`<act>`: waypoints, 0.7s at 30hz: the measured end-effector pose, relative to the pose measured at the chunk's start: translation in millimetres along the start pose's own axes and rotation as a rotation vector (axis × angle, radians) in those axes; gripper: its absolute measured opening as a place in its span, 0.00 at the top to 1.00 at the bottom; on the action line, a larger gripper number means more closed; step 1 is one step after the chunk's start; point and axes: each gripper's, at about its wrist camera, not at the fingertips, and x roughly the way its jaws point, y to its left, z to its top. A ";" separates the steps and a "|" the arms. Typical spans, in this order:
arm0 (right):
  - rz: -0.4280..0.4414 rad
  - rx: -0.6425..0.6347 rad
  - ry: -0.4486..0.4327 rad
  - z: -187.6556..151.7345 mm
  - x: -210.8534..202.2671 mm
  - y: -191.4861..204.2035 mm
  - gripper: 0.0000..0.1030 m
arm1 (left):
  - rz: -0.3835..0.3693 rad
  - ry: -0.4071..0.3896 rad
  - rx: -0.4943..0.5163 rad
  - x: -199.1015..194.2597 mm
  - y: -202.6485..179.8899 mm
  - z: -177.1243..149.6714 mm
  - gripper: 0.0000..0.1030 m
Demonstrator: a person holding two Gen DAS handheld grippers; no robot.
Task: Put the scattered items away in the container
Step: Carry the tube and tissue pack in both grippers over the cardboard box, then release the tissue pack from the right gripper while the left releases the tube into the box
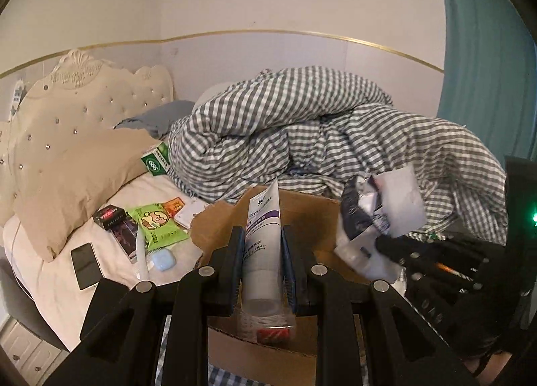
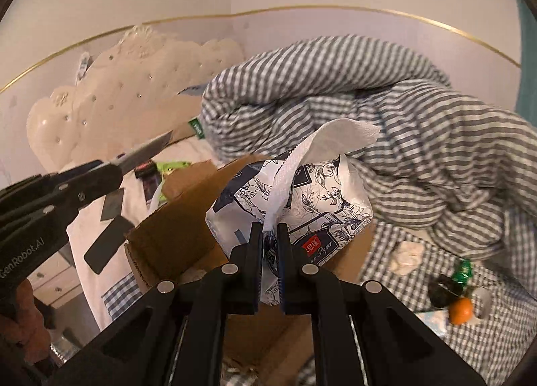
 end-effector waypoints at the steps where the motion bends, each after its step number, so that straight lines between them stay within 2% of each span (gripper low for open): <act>1: 0.001 -0.003 0.007 0.0 5.1 1.3 0.93 | 0.000 0.004 -0.002 2.6 1.1 -0.5 0.79; 4: -0.003 -0.007 0.010 -2.9 17.3 2.9 0.86 | 0.000 0.020 -0.006 16.5 7.9 -3.0 0.79; 5: -0.008 -0.010 0.009 -3.4 20.6 3.2 0.72 | 0.000 0.025 -0.006 20.3 9.5 -3.7 0.79; 6: -0.016 -0.013 0.007 -4.2 21.8 3.3 0.48 | -0.001 0.030 -0.003 23.6 9.5 -4.9 0.79; 8: -0.054 -0.021 -0.015 -4.5 20.5 3.8 0.18 | -0.004 0.035 0.000 28.3 9.8 -6.5 0.79; 14: -0.133 -0.032 -0.065 -5.4 8.3 -5.0 0.17 | -0.021 0.059 0.017 43.0 2.1 -12.2 0.79; 21: -0.175 0.045 -0.067 -12.8 -3.2 -38.9 0.16 | -0.037 0.096 0.039 61.5 -13.5 -19.9 0.79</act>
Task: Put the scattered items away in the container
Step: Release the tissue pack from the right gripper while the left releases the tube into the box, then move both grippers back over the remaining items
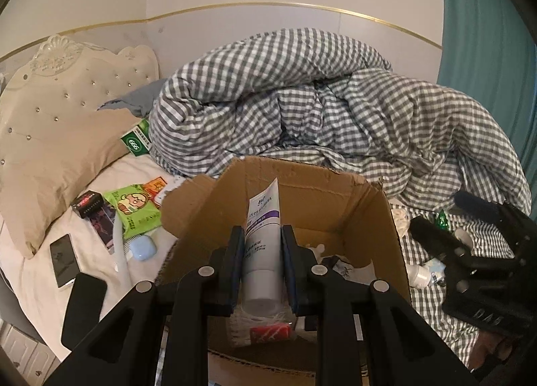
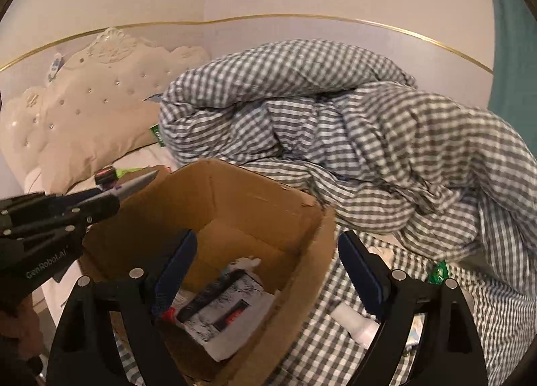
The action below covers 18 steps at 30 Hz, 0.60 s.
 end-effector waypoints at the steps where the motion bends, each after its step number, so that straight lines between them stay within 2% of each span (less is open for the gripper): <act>1: -0.004 0.010 0.002 -0.9 -0.4 -4.5 0.16 | 0.001 0.001 -0.001 1.2 -1.1 0.3 0.77; 3: -0.014 0.031 0.007 -2.8 -1.2 -15.6 0.16 | 0.010 0.000 -0.009 3.6 -3.3 1.2 0.66; 4: -0.017 0.035 0.008 -4.0 -1.9 -18.4 0.16 | 0.013 0.005 -0.013 5.0 -4.6 2.5 0.47; 6: -0.030 0.044 0.009 -6.2 -3.6 -27.1 0.15 | 0.009 -0.001 -0.027 4.0 -5.5 4.3 0.27; 10: -0.037 0.074 0.012 -10.1 -8.6 -42.5 0.15 | 0.012 -0.023 -0.029 -2.6 -12.7 9.5 0.17; 14: -0.048 0.089 0.003 -14.1 -19.0 -55.8 0.15 | 0.011 -0.027 -0.026 -7.7 -24.7 13.2 0.13; 16: -0.059 0.100 -0.005 -16.0 -27.0 -66.7 0.15 | 0.017 -0.027 -0.019 -10.8 -35.9 14.7 0.04; 18: -0.071 0.114 -0.009 -17.8 -34.5 -76.7 0.12 | 0.012 -0.033 -0.012 -13.8 -44.8 16.2 0.02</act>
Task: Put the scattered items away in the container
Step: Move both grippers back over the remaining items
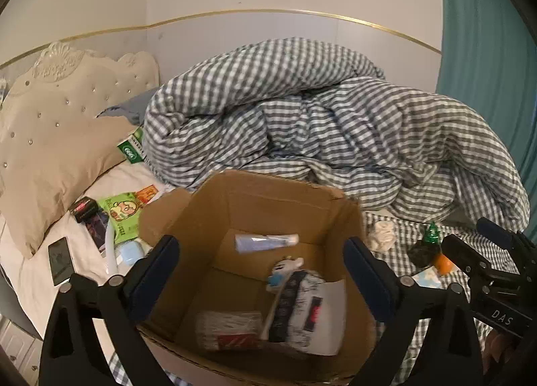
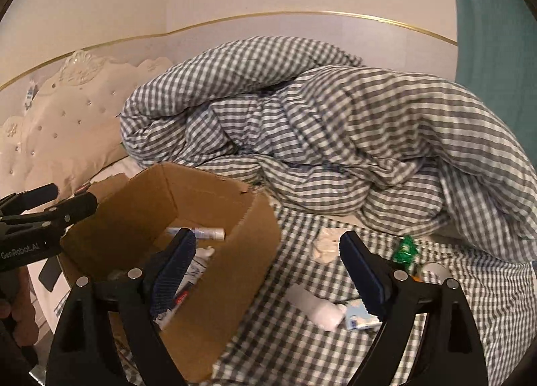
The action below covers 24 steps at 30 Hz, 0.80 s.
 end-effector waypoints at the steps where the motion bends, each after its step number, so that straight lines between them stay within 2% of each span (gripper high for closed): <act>1: -0.011 0.009 -0.005 -0.5 -4.5 -7.2 0.11 | -0.007 -0.005 0.007 -2.5 -7.5 0.8 0.02; 7: -0.061 0.055 -0.020 -3.7 -26.0 -47.6 0.04 | -0.036 -0.026 0.048 -13.6 -48.4 4.1 0.00; 11: -0.125 0.072 -0.033 -10.3 -44.1 -81.7 0.00 | -0.068 -0.027 0.073 -16.9 -79.3 4.5 0.00; 20: -0.228 0.169 -0.027 -35.0 -77.8 -171.0 0.00 | -0.154 -0.011 0.151 -15.0 -162.5 -6.2 0.00; 24: -0.253 0.222 -0.030 -45.9 -88.6 -204.4 0.00 | -0.169 -0.016 0.197 -13.7 -189.9 -10.2 0.00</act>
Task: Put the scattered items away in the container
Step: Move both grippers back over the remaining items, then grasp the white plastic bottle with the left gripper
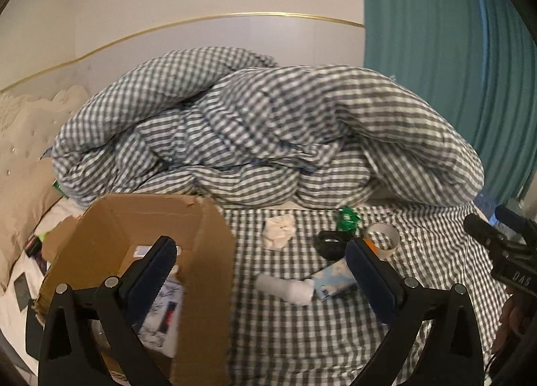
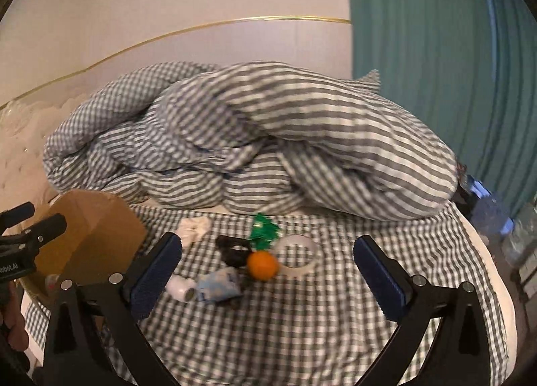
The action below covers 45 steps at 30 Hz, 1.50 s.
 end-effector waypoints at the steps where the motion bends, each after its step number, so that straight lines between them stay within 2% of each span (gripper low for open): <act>1: -0.003 0.016 0.001 -0.9 0.7 -8.4 0.00 | -0.003 0.001 0.006 2.0 -4.7 0.3 0.00; 5: -0.007 0.055 0.004 -5.9 5.2 -28.7 0.00 | -0.012 0.022 0.024 15.7 -22.9 -3.5 0.00; 11: -0.023 0.039 0.037 -15.9 24.2 -37.3 0.00 | -0.027 0.077 0.031 45.8 -38.9 -18.4 0.00; 24: -0.038 -0.034 0.153 -43.6 100.0 -40.9 0.00 | -0.050 0.230 -0.022 124.3 -41.8 -55.6 0.00; 28: -0.030 -0.034 0.174 -50.1 118.4 -39.8 0.00 | -0.030 0.287 -0.038 150.3 -40.7 -68.9 0.07; 34: -0.016 -0.045 0.207 -59.1 142.9 -39.6 0.00 | 0.002 0.356 -0.100 185.7 -36.7 -85.1 0.07; 38: -0.012 -0.054 0.215 -62.9 151.6 -40.1 0.00 | 0.010 0.403 -0.121 205.8 -36.6 -94.7 0.12; 45: -0.008 -0.050 0.228 -69.3 161.1 -43.4 0.00 | 0.019 0.412 -0.106 227.8 -34.7 -97.9 0.13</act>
